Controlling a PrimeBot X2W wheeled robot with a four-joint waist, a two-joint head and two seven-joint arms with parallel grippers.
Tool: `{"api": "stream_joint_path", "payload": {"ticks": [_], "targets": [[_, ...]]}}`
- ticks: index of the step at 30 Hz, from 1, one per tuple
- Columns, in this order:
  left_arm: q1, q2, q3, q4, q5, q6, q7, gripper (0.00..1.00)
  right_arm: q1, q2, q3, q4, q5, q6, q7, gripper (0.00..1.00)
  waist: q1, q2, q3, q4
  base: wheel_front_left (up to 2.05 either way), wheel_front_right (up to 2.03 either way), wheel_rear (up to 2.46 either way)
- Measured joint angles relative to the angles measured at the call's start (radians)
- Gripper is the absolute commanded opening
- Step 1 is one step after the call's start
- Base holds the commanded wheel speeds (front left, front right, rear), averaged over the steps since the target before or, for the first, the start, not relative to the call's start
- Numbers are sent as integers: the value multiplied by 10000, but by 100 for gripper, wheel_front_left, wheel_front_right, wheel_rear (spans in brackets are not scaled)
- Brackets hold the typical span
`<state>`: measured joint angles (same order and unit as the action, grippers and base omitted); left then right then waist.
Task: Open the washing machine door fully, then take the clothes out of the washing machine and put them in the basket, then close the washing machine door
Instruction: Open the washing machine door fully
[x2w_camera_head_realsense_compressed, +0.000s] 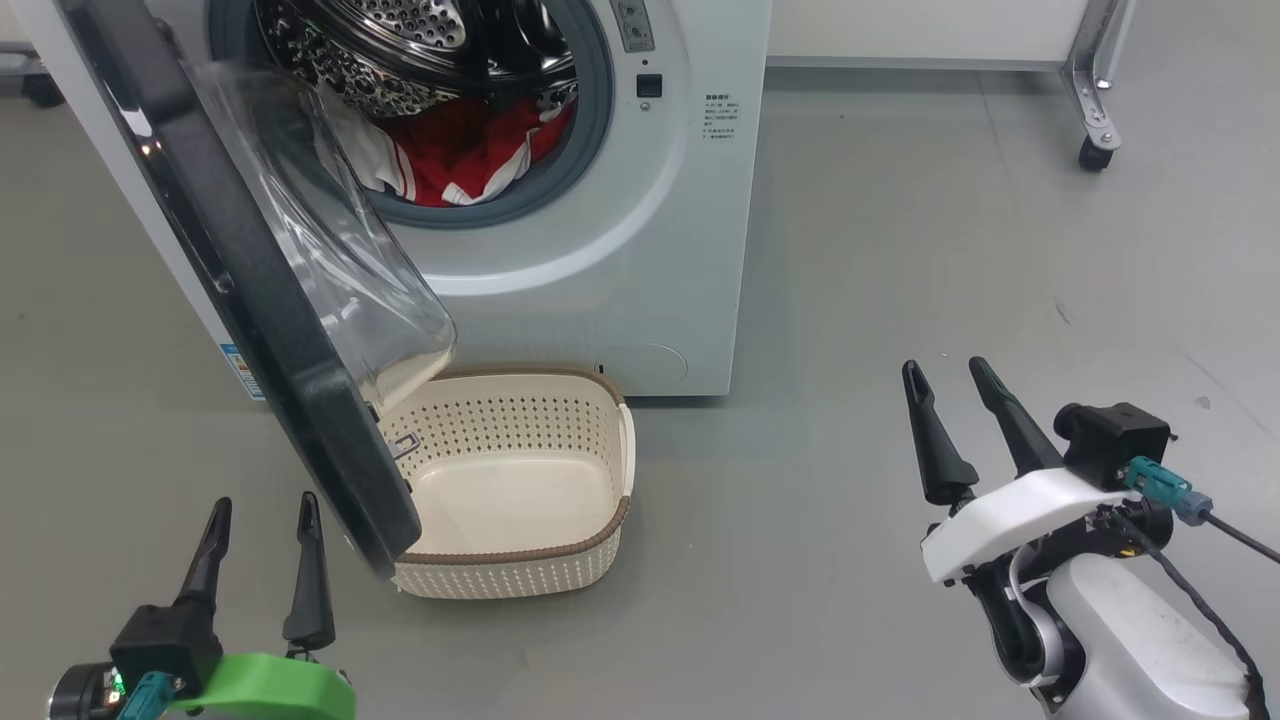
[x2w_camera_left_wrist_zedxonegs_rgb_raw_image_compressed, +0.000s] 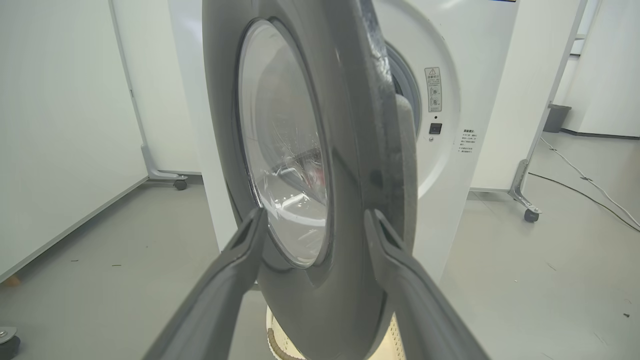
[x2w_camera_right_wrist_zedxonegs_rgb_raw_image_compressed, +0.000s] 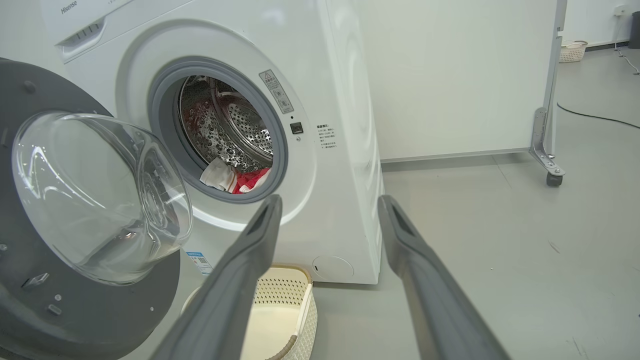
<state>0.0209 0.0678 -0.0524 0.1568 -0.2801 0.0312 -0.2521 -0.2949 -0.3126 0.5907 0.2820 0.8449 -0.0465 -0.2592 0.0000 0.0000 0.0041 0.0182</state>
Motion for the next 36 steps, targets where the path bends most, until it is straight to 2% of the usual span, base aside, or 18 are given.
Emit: {"api": "stream_joint_path", "payload": {"ticks": [12, 36], "targets": [[5, -128, 71, 4, 0, -42, 0, 100, 933, 132, -295, -474, -999, -2, 0, 100, 0, 0, 60, 12, 0, 0, 0], [5, -182, 194, 13, 0, -198, 0, 100, 1848, 560, -972, -886, -1822, 194, 0, 100, 0, 0, 128, 22, 0, 0, 0]]}}
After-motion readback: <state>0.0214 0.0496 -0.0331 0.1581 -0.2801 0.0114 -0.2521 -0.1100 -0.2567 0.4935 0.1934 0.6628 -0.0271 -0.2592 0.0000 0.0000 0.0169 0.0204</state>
